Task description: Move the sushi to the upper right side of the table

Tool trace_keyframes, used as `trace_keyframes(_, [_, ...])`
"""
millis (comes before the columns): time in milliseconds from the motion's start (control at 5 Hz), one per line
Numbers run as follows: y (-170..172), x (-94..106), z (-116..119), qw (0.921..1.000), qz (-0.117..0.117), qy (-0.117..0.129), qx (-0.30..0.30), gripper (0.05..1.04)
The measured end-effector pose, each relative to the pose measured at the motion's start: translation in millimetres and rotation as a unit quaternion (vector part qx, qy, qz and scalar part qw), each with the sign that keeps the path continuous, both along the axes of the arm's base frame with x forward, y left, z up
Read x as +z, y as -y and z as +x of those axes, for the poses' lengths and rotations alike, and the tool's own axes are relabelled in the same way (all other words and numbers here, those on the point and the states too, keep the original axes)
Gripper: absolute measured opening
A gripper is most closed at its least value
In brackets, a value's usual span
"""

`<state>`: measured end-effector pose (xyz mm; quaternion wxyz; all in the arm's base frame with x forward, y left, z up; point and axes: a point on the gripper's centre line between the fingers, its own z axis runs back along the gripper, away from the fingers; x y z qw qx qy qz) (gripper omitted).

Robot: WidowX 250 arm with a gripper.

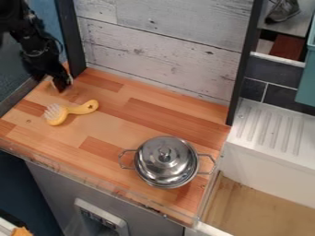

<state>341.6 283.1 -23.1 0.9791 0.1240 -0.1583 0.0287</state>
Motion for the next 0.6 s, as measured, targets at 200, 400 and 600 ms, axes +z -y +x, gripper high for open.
trace_keyframes(200, [1.4, -5.2, 1.7, 0.9999, -0.013, 0.002, 0.0, 1.001])
trace_keyframes(400, [6.1, -6.8, 2.9, 0.9997, -0.022, 0.006, -0.012, 0.946])
trace_keyframes(600, [12.7, -10.8, 3.0, 0.9989, -0.03, 0.011, -0.034, 0.668])
